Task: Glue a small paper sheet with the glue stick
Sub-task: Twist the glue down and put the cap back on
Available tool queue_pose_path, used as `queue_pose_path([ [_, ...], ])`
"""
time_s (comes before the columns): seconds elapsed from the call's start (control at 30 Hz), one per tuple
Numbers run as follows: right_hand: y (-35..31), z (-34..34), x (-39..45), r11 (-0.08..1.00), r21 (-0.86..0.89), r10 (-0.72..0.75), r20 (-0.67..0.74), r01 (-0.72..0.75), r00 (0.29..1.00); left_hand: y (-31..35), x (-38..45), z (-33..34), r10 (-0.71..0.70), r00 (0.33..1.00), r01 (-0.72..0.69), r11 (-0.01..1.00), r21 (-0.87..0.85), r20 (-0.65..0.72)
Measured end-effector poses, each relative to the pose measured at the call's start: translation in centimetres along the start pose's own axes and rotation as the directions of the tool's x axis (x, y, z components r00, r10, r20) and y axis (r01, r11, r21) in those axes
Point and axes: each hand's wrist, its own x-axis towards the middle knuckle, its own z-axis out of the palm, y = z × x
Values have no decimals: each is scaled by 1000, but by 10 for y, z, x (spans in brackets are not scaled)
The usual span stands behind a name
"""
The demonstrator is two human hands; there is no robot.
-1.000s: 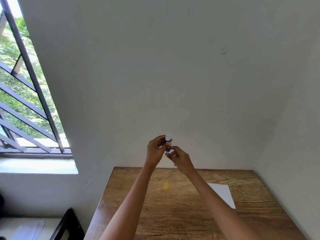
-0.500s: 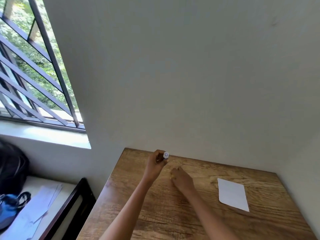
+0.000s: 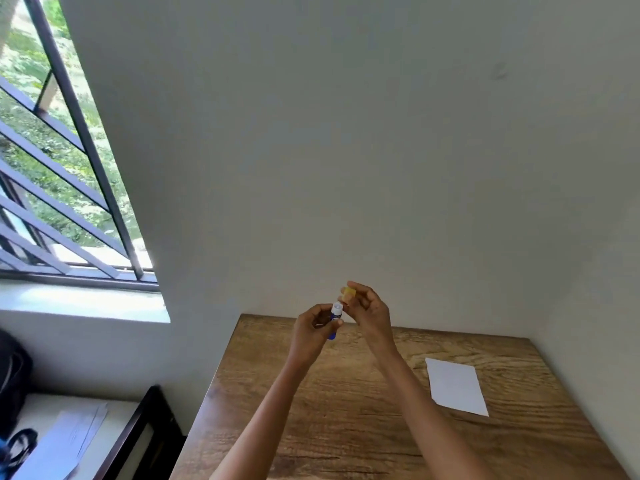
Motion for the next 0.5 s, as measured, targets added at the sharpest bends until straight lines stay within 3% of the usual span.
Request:
queue_pose_path([
  [0.3,-22,10,-18,968,-235,-84,27,88,996,20,-2,-12,46,997,-45,999,-15,59],
  [0.5,-23,6,-25,929,-365,-35,68,57,997,17,-6,-10,24,999,-26,999,32,43],
])
